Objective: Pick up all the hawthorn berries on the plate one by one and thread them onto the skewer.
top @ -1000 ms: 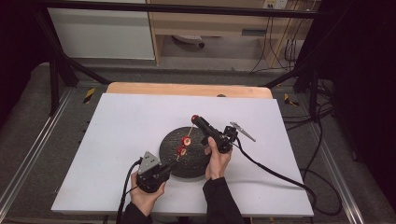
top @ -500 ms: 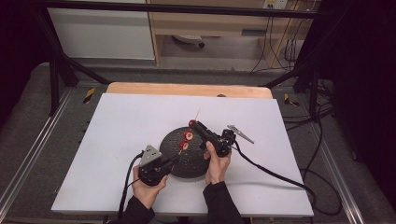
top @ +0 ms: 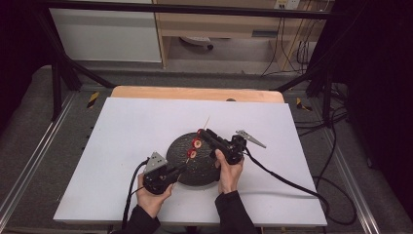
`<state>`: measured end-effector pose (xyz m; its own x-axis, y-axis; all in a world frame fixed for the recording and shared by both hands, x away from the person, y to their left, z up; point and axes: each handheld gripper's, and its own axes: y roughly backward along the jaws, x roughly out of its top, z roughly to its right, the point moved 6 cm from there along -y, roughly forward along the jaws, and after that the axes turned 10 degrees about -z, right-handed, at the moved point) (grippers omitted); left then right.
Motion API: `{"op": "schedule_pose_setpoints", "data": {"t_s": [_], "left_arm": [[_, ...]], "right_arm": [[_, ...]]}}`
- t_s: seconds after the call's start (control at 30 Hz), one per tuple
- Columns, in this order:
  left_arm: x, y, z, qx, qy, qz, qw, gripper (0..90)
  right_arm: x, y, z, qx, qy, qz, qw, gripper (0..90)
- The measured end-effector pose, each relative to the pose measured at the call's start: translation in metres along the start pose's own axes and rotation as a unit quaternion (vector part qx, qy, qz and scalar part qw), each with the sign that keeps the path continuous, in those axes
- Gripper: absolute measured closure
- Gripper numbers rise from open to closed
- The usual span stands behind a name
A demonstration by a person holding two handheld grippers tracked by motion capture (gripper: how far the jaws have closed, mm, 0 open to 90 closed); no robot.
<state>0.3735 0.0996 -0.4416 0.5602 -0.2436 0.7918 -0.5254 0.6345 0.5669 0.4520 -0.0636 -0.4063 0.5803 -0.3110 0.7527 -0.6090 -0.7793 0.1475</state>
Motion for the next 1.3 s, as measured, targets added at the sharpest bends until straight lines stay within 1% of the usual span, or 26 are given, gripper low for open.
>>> {"op": "schedule_pose_setpoints", "data": {"t_s": [0.1,0.13,0.17,0.2,0.23,0.3,0.37,0.4,0.43,0.5,0.53,0.63,0.67,0.7,0.73,0.83,0.9,0.93,1.0,1.07,1.13,1.23,1.3], "left_arm": [[0.0,0.002,0.0,0.001,-0.002,0.0,1.0,88.4],[0.0,0.002,-0.001,0.002,-0.003,-0.001,1.0,88.4],[0.0,0.002,-0.001,0.002,-0.003,-0.001,1.0,88.4],[-0.001,0.003,-0.002,0.003,-0.003,-0.002,1.0,88.4],[-0.001,0.004,-0.003,0.003,-0.003,-0.002,1.0,88.4],[-0.001,0.006,-0.005,0.003,-0.004,-0.005,1.0,88.4],[-0.001,0.007,-0.008,0.003,-0.004,-0.008,1.0,88.4],[-0.001,0.007,-0.01,0.004,-0.004,-0.01,0.9999,88.4],[-0.001,0.008,-0.011,0.004,-0.005,-0.012,0.9999,88.4],[-0.001,0.009,-0.014,0.006,-0.01,-0.015,0.9998,88.4],[-0.001,0.01,-0.015,0.007,-0.012,-0.017,0.9998,88.4],[0.0,0.012,-0.017,0.004,-0.016,-0.023,0.9996,88.4],[0.0,0.013,-0.017,0.004,-0.019,-0.026,0.9995,88.3],[0.001,0.013,-0.018,0.005,-0.022,-0.028,0.9994,88.3],[0.001,0.014,-0.018,0.004,-0.024,-0.032,0.9992,88.3],[0.002,0.016,-0.019,0.003,-0.029,-0.038,0.9988,88.3],[0.002,0.017,-0.02,0.004,-0.032,-0.04,0.9987,88.3],[0.003,0.017,-0.02,0.005,-0.034,-0.042,0.9985,88.3],[0.003,0.018,-0.021,0.003,-0.036,-0.05,0.9981,88.3],[0.004,0.019,-0.023,0.005,-0.039,-0.055,0.9977,88.3],[0.006,0.02,-0.025,0.005,-0.039,-0.06,0.9974,88.3],[0.01,0.021,-0.028,0.007,-0.044,-0.068,0.9967,88.3],[0.013,0.021,-0.029,0.005,-0.046,-0.07,0.9964,88.3]], "right_arm": [[0.004,0.003,0.001,-0.006,0.008,-0.011,0.9999,48.7],[0.005,0.005,0.001,-0.01,0.014,-0.019,0.9997,45.4],[0.005,0.005,0.001,-0.01,0.014,-0.019,0.9997,45.4],[0.006,0.006,0.002,-0.015,0.022,-0.026,0.9993,42.0],[0.007,0.009,0.004,-0.024,0.038,-0.044,0.998,32.9],[0.007,0.012,0.006,-0.033,0.054,-0.065,0.9959,25.0],[0.006,0.015,0.01,-0.041,0.073,-0.088,0.9926,18.5],[0.006,0.017,0.012,-0.046,0.081,-0.097,0.9909,16.1],[0.005,0.02,0.014,-0.053,0.089,-0.112,0.9883,14.0],[0.003,0.025,0.019,-0.065,0.104,-0.128,0.9842,10.8],[0.002,0.028,0.022,-0.068,0.115,-0.137,0.9816,9.4],[-0.002,0.036,0.031,-0.085,0.135,-0.165,0.9732,5.7],[-0.003,0.038,0.033,-0.09,0.139,-0.171,0.9713,4.5],[-0.004,0.041,0.037,-0.095,0.147,-0.179,0.9682,3.2],[-0.006,0.043,0.039,-0.096,0.149,-0.189,0.9658,2.6],[-0.01,0.051,0.045,-0.11,0.167,-0.215,0.9559,1.8],[-0.013,0.057,0.05,-0.117,0.173,-0.233,0.9499,0.6],[-0.014,0.06,0.053,-0.121,0.179,-0.237,0.9471,0.8],[-0.016,0.067,0.057,-0.129,0.186,-0.239,0.9444,0.8],[-0.018,0.074,0.062,-0.131,0.186,-0.245,0.9425,0.5],[-0.021,0.081,0.067,-0.138,0.191,-0.252,0.9386,0.5],[-0.025,0.091,0.074,-0.142,0.193,-0.257,0.9363,0.5],[-0.028,0.097,0.079,-0.15,0.194,-0.261,0.9336,0.5]]}}
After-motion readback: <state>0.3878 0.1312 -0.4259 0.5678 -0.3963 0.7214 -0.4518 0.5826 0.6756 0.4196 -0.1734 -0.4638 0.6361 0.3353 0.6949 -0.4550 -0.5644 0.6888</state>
